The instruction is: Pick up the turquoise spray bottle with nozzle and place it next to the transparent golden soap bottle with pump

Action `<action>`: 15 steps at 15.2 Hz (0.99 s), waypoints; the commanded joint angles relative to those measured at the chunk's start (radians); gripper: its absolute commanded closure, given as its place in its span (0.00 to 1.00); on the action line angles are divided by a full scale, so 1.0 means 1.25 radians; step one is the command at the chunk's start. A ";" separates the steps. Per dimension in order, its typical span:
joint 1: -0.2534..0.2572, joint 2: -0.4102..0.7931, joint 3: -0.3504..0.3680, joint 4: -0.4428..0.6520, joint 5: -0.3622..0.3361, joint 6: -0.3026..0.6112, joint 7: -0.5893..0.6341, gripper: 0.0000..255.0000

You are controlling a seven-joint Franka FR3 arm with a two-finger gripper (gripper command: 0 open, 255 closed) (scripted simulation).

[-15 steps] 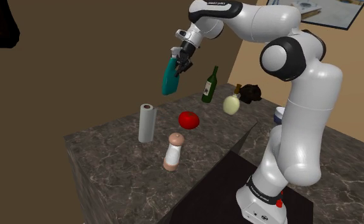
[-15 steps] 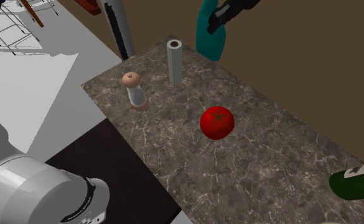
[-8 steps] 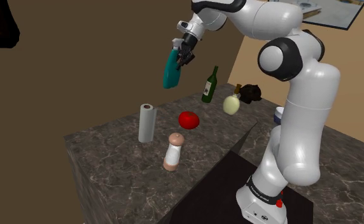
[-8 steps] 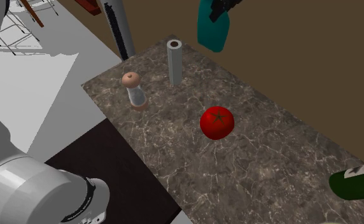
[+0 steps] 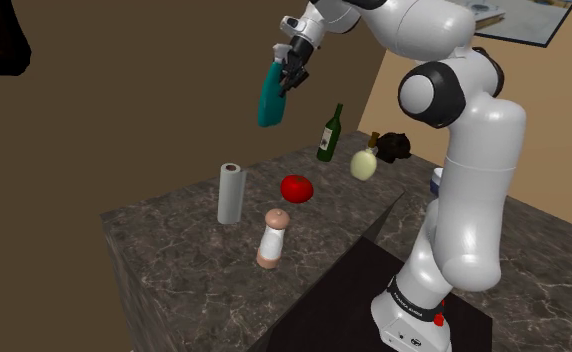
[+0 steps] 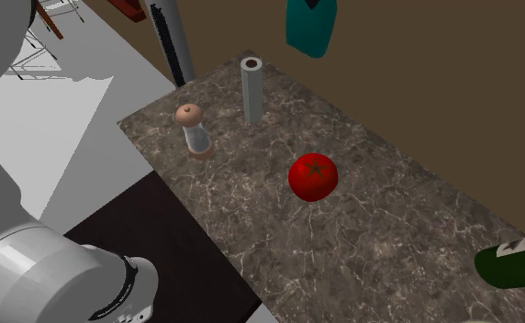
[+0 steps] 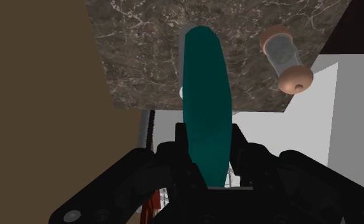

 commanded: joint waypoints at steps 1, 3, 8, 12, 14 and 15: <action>-0.008 0.004 0.000 0.024 0.005 -0.019 0.007 1.00; -0.015 -0.021 -0.013 -0.006 -0.015 -0.025 -0.022 1.00; -0.048 -0.068 -0.046 -0.056 -0.057 -0.051 -0.095 1.00; -0.087 -0.085 -0.073 -0.071 -0.081 -0.082 -0.159 1.00; -0.111 -0.087 -0.087 -0.071 -0.089 -0.100 -0.193 1.00; -0.124 -0.085 -0.094 -0.069 -0.093 -0.110 -0.211 1.00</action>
